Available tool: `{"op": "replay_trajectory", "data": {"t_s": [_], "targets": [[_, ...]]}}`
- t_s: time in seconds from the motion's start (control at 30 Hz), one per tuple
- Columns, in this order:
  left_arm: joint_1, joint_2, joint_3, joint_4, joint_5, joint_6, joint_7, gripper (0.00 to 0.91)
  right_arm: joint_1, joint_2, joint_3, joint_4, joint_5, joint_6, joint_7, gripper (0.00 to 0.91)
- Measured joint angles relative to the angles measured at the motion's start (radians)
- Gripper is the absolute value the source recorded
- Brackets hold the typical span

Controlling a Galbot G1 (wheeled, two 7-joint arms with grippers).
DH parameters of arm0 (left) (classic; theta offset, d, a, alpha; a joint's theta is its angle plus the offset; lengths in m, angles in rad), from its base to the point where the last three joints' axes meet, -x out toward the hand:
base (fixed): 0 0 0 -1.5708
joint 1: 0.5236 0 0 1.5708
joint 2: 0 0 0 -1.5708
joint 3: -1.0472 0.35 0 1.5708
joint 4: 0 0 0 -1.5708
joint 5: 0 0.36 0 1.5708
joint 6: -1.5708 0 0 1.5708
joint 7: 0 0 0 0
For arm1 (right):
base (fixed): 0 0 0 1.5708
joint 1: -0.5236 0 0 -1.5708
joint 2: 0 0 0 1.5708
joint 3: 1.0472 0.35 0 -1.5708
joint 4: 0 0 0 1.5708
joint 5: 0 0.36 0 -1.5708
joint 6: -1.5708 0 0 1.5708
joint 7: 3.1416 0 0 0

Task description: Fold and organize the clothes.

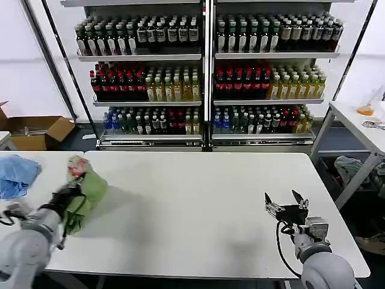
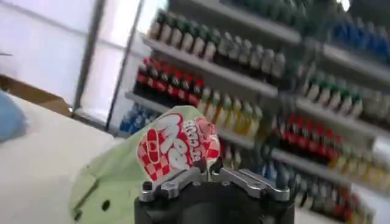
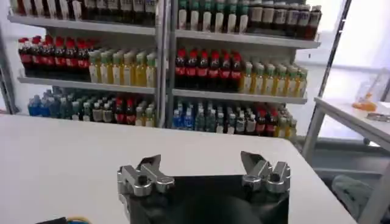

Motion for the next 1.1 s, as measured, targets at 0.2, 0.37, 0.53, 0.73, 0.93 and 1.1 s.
{"op": "replay_trajectory", "data": {"t_s": [0.2, 0.37, 0.53, 0.73, 0.93, 1.1], "targets": [[-0.084, -0.067, 0.244, 0.036, 0.215, 0.010, -0.012, 0.020, -0.012, 0.002, 0.015, 0.000, -0.003, 0.000, 0.000, 0.907], [-0.176, -0.135, 0.428, 0.079, 0.299, 0.032, -0.035, 0.020, -0.017, 0.005, 0.027, -0.004, -0.004, -0.001, 0.001, 0.907], [-0.261, -0.210, 0.585, 0.141, 0.324, 0.037, -0.070, 0.030, -0.027, 0.001, 0.041, -0.004, -0.002, -0.001, -0.001, 0.907], [-0.342, -0.296, 0.689, 0.231, 0.352, 0.022, -0.092, 0.907, -0.027, -0.006, 0.051, -0.004, -0.001, 0.000, -0.006, 0.907], [-0.383, -0.347, 0.746, 0.280, 0.387, -0.039, -0.080, 0.907, -0.016, -0.003, 0.044, -0.008, 0.000, 0.007, -0.009, 0.907], [-0.385, -0.355, 0.769, 0.277, 0.403, -0.124, -0.055, 0.907, -0.001, -0.002, 0.026, -0.017, 0.002, 0.016, -0.010, 0.907]]}}
